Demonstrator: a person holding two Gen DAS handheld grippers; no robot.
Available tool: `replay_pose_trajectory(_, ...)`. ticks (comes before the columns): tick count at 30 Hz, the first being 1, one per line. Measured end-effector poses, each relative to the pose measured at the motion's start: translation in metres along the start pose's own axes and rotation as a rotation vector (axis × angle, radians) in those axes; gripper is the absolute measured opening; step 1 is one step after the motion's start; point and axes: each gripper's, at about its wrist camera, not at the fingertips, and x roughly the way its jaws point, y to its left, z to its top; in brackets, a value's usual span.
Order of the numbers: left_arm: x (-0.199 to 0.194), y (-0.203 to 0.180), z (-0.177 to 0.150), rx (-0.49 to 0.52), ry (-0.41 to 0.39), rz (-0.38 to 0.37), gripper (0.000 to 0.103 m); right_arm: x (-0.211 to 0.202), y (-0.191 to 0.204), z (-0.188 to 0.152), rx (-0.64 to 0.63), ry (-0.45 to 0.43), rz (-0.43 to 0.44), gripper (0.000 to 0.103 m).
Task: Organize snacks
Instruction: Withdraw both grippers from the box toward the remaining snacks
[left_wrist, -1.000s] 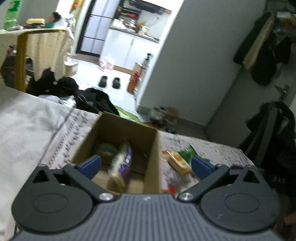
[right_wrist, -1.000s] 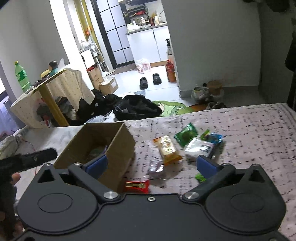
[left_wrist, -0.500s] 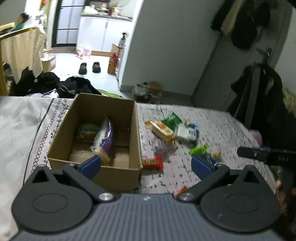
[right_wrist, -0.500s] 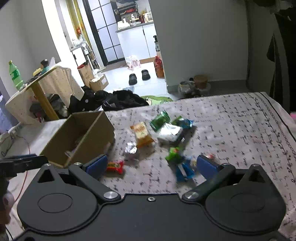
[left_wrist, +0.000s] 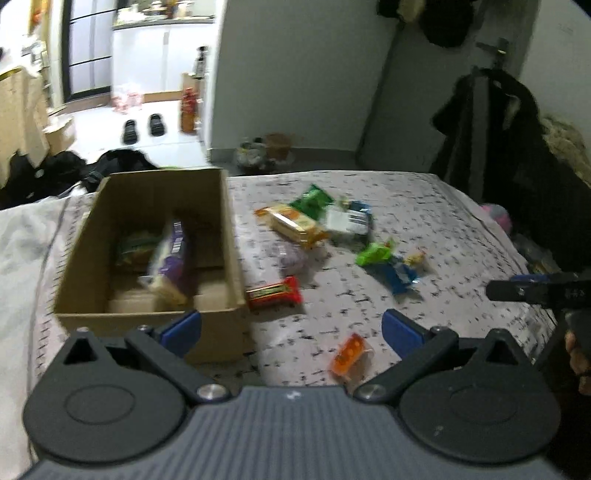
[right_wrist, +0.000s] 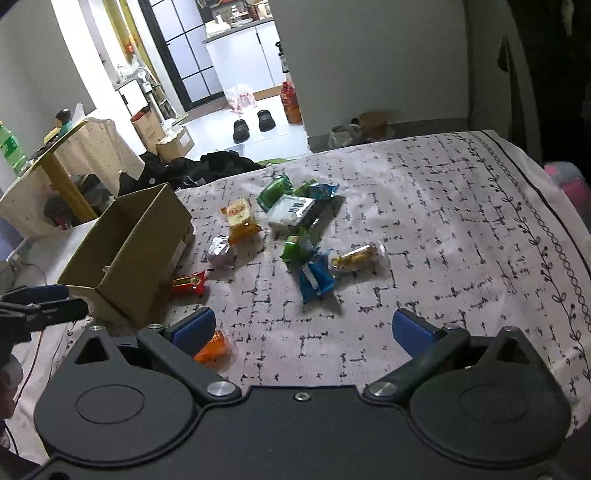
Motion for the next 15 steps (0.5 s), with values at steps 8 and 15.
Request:
replay_pose_trajectory(8, 0.018, -0.019, -0.005, 0.053, 0.014, -0.045, 0.102, 0.006, 0.001, -0.003, -0.032, 0.016, -0.018, 0.097)
replay_pose_trajectory(15, 0.039, -0.033, -0.01, 0.127, 0.071, -0.104, 0.096, 0.015, 0.0, -0.004, -0.007, 0.018, -0.023, 0.09)
